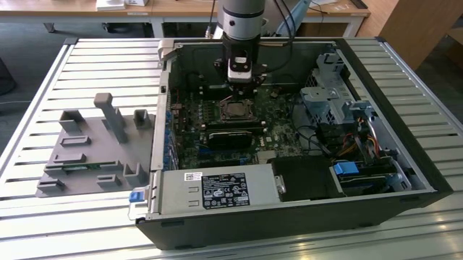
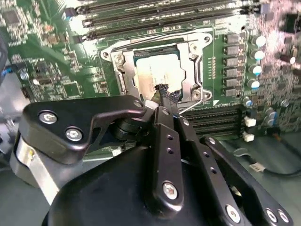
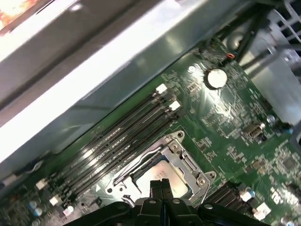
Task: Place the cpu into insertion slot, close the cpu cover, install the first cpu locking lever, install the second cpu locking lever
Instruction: 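Install the first cpu locking lever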
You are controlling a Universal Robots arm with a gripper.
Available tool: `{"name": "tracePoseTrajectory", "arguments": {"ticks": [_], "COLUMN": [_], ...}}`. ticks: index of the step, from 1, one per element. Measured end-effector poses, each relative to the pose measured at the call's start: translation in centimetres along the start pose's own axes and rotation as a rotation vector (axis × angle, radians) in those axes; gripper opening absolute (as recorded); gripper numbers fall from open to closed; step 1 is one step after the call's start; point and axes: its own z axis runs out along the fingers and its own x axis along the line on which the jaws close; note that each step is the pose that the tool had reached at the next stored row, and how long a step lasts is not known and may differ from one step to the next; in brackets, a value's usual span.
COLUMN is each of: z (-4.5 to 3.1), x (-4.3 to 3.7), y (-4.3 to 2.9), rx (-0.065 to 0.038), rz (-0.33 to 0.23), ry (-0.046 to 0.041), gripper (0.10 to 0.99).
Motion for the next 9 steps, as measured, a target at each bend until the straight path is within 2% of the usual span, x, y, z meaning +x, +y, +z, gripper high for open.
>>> {"name": "tracePoseTrajectory", "arguments": {"ticks": [5, 7, 9], "z": [0.03, 0.03, 0.03], "x": [0.00, 0.00, 0.03], "y": [-0.01, -0.01, -0.03], "rx": [-0.006, -0.014, -0.028], "rz": [-0.085, -0.101, -0.104], "ry": [-0.0046, -0.0144, -0.0340], "gripper": [0.106, 0.106, 0.106]}}
